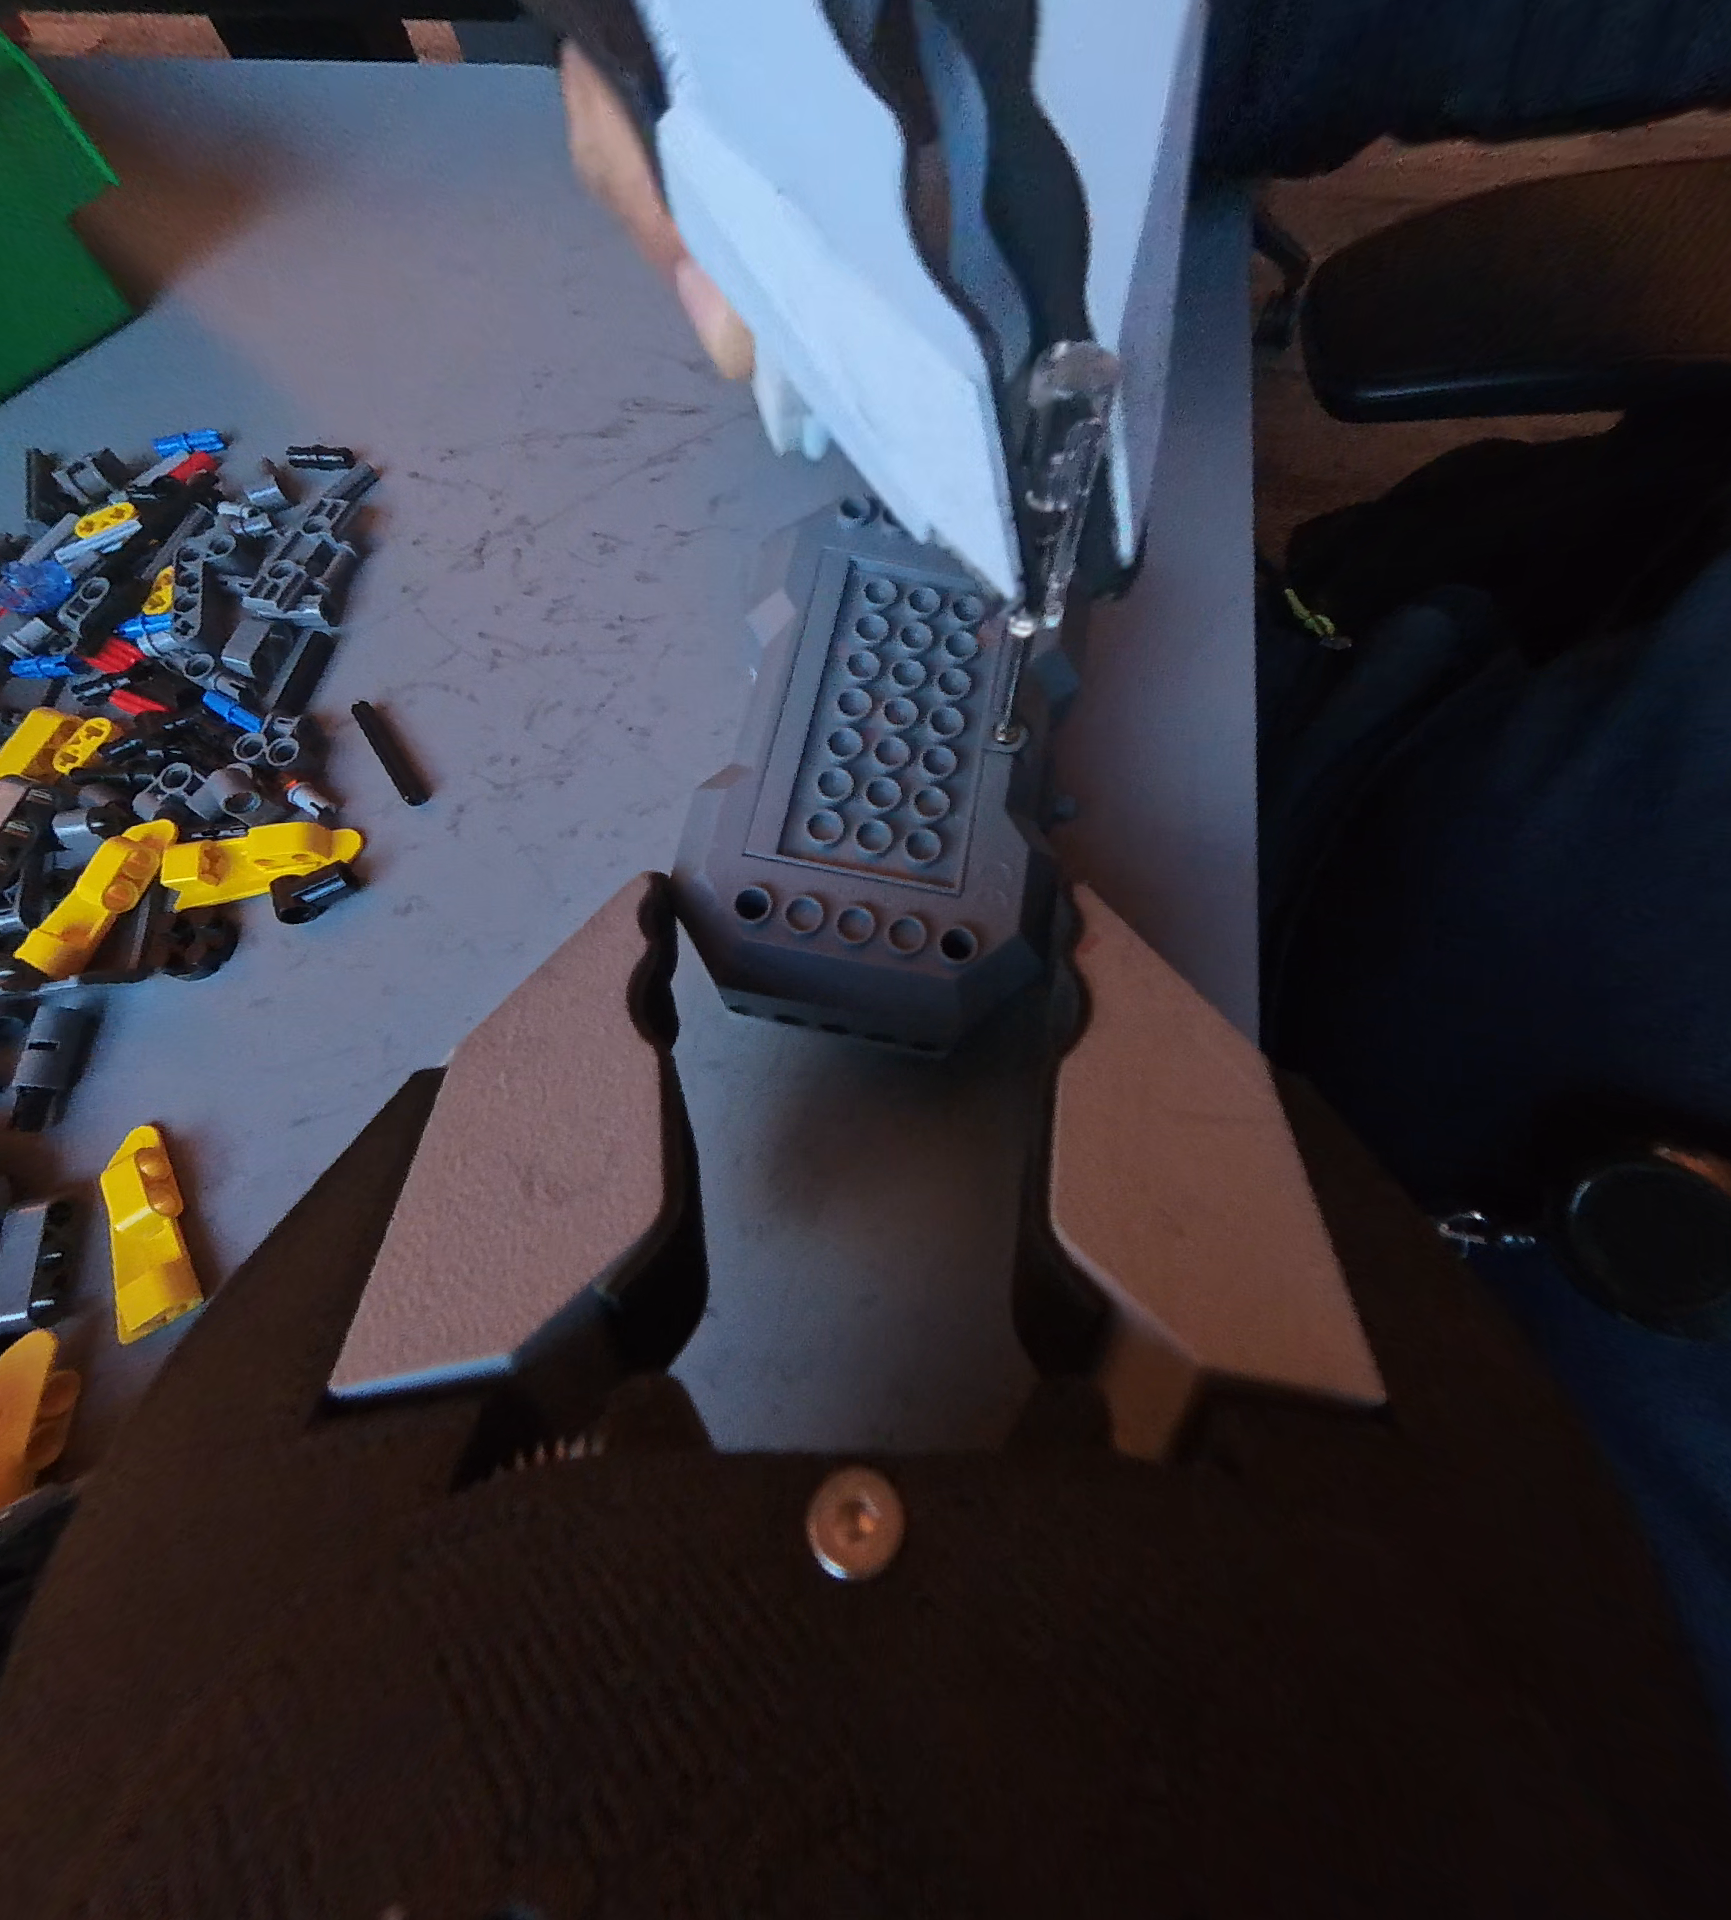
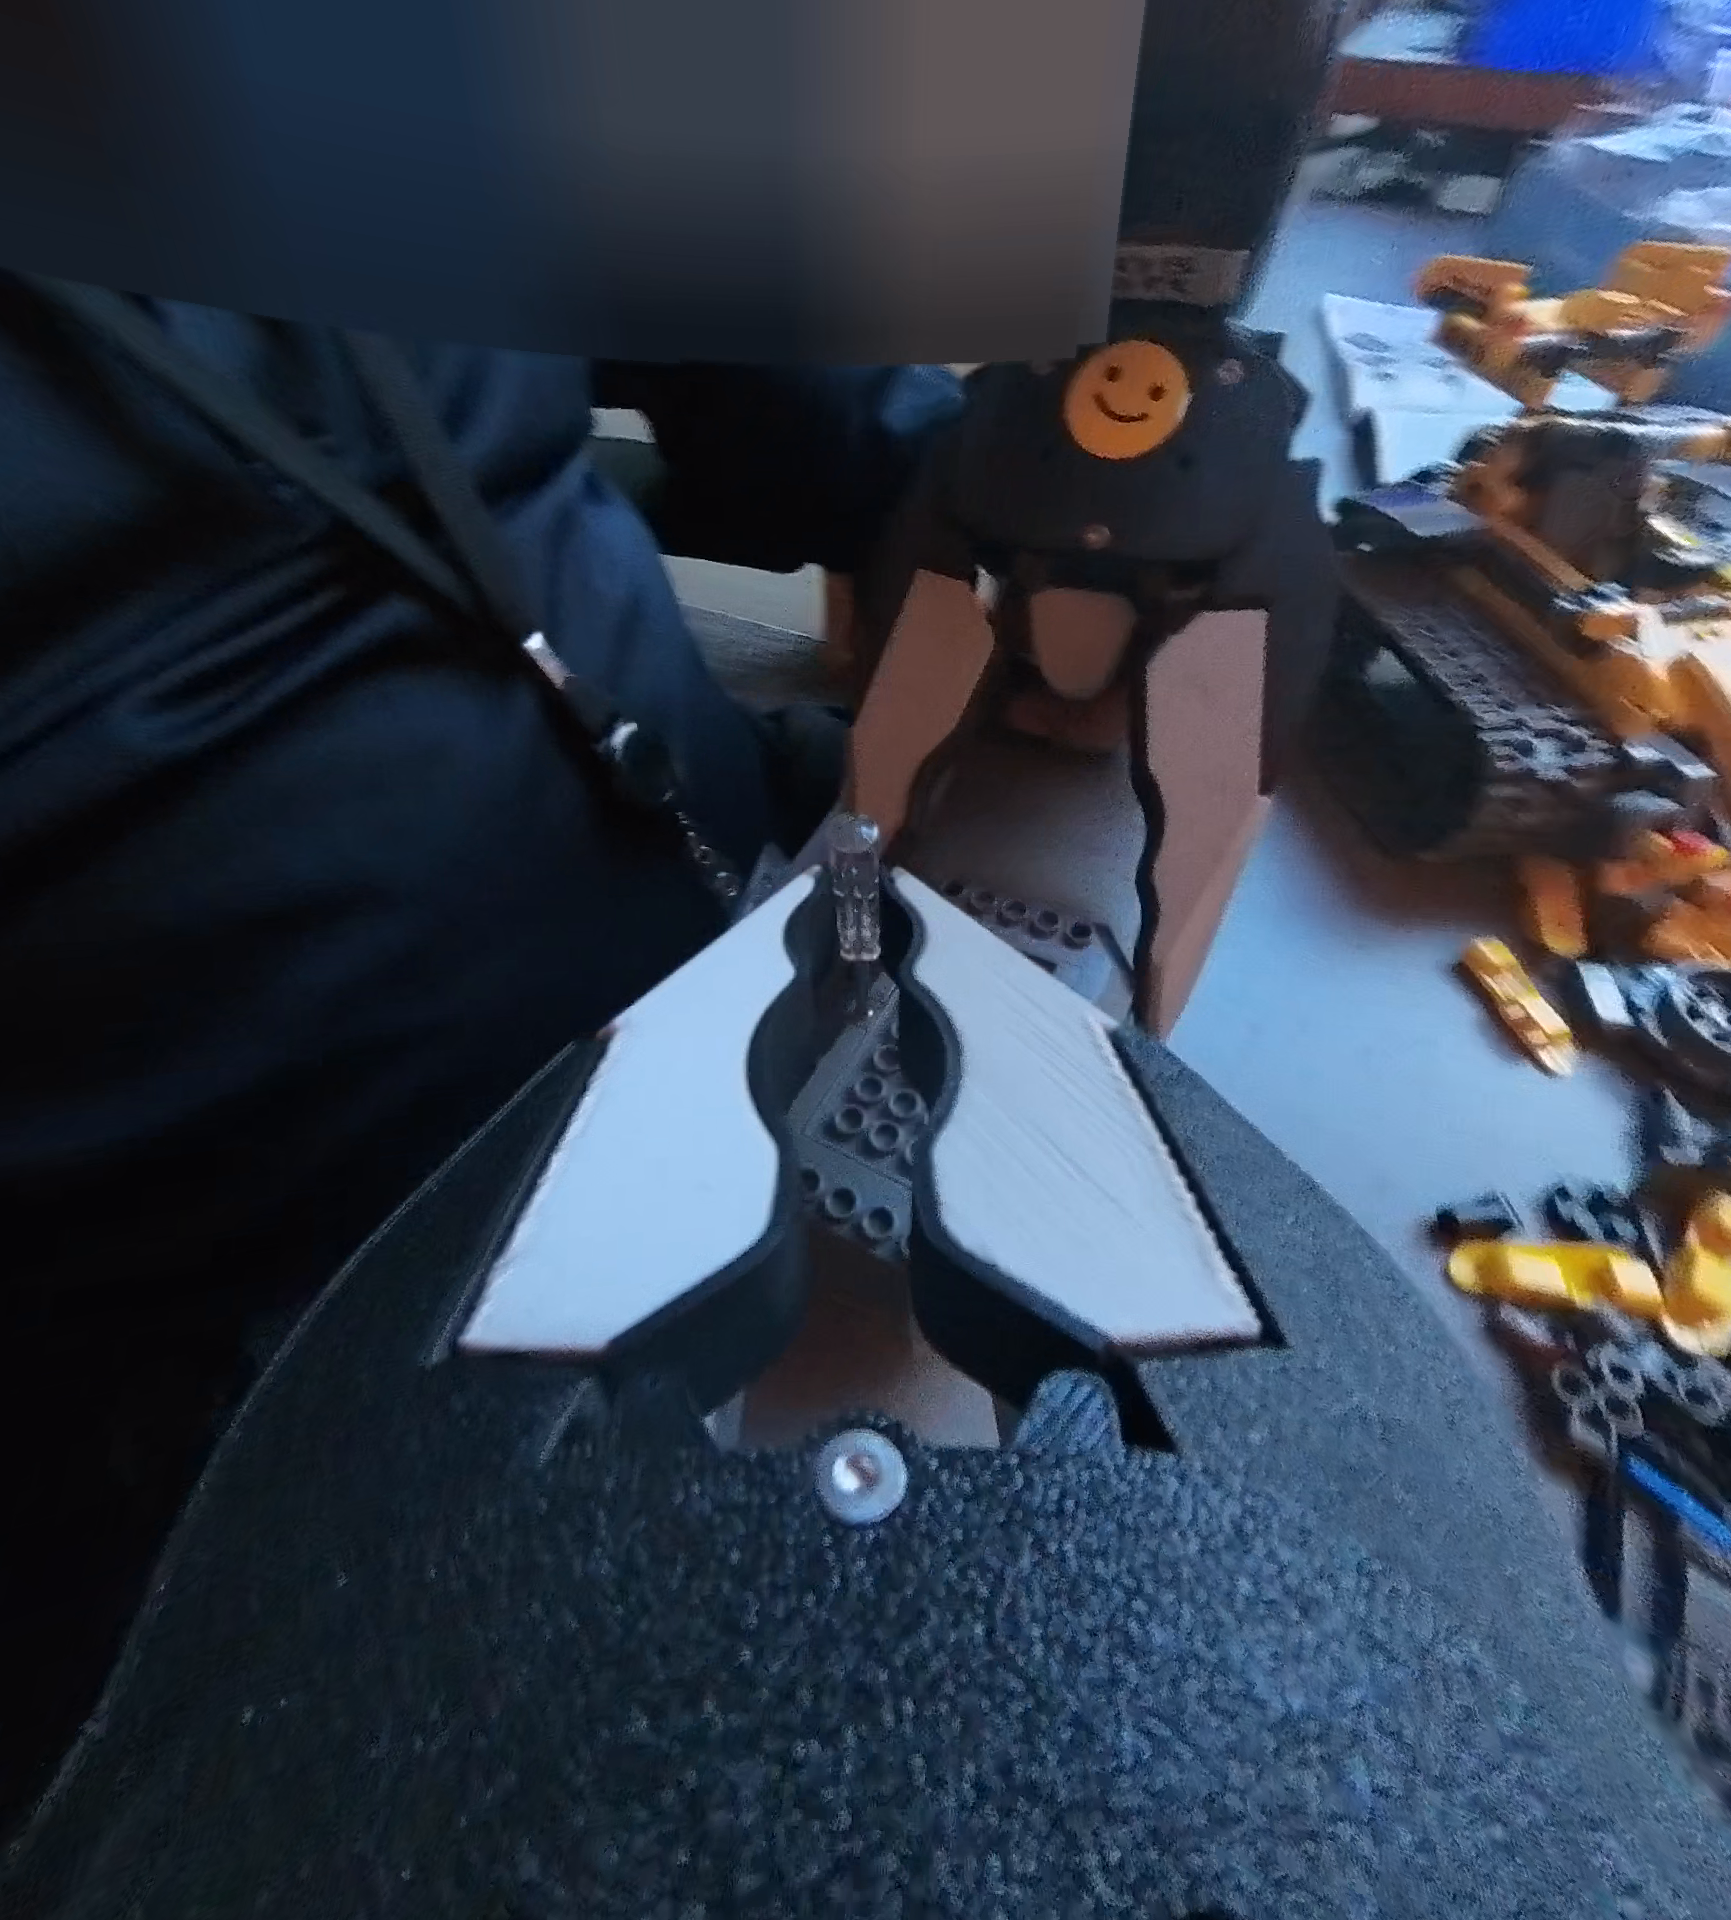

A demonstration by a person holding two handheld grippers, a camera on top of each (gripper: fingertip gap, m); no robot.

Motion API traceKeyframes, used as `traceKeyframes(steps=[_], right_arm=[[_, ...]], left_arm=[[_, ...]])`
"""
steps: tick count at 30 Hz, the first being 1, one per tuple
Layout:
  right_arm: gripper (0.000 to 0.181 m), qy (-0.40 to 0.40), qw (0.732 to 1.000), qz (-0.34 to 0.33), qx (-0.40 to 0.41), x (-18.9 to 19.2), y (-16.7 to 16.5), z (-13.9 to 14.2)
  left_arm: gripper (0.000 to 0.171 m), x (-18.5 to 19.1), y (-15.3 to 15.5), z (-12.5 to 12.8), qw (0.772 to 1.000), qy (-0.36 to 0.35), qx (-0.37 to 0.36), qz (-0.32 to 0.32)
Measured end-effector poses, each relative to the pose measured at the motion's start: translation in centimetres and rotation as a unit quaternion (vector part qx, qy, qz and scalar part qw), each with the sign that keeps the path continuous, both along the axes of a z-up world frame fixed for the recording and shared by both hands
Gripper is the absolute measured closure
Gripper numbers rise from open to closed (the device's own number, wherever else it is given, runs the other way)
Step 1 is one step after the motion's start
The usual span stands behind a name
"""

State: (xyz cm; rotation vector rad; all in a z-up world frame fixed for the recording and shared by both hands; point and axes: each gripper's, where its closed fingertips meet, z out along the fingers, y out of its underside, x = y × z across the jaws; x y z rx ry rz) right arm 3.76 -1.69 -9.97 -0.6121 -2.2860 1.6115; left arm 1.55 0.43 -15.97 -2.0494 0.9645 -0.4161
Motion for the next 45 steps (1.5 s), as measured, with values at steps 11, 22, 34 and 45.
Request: traceKeyframes(steps=[11,22,34,45], right_arm=[[0.174,-0.086,0.954,0.282,-0.057,0.4,-0.2,0.1],[0.174,-0.125,0.905,0.402,-0.049,0.8,-0.4,0.0],[0.174,-0.142,0.875,0.46,-0.039,0.9,-0.7,0.0],[0.174,-0.073,0.98,0.176,-0.066,-1.5,-1.1,5.2]], left_arm=[[0.103,0.3,-0.3,0.0,1.0,0.0,0.001,-0.015],[0.103,0.6,-0.4,0.0,1.0,0.002,0.004,-0.027],[0.103,0.8,-0.4,0.0,0.999,0.01,0.013,-0.032],[0.103,0.8,-0.4,0.0,0.999,0.01,0.012,-0.031]])
